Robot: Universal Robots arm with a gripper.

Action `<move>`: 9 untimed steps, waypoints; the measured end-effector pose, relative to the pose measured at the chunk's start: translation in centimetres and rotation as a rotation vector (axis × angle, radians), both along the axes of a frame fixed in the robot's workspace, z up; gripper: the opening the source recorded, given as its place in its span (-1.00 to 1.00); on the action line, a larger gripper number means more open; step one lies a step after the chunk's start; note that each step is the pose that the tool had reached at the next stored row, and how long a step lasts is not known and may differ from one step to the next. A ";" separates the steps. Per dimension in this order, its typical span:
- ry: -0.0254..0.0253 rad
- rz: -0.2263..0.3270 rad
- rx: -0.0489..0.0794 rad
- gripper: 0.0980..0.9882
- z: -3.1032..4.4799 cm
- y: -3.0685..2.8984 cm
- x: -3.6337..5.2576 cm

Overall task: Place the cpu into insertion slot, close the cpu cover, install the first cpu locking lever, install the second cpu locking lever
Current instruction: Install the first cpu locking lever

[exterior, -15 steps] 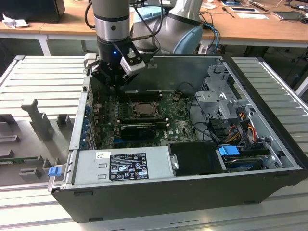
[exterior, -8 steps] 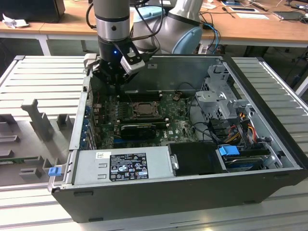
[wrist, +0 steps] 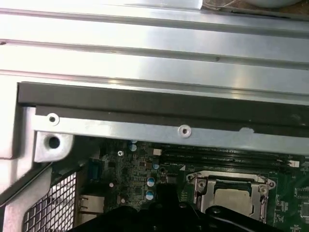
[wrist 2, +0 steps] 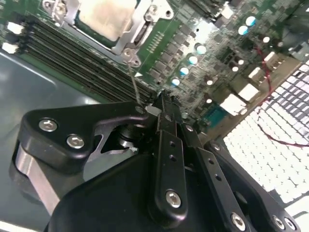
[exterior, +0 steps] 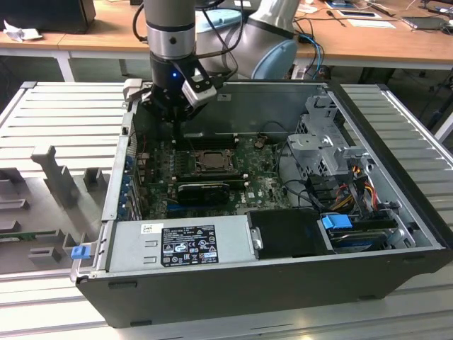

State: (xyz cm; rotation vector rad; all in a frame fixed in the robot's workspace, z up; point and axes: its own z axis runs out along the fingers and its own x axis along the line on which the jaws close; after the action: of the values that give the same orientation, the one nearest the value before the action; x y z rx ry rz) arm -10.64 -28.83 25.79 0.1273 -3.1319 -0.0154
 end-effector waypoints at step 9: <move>0.0000 0.000 0.000 -0.98 -0.39 0.81 3.83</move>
State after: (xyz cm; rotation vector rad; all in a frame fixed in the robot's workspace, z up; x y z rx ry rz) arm -6.82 -28.02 25.40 0.1270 -3.1319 -0.0155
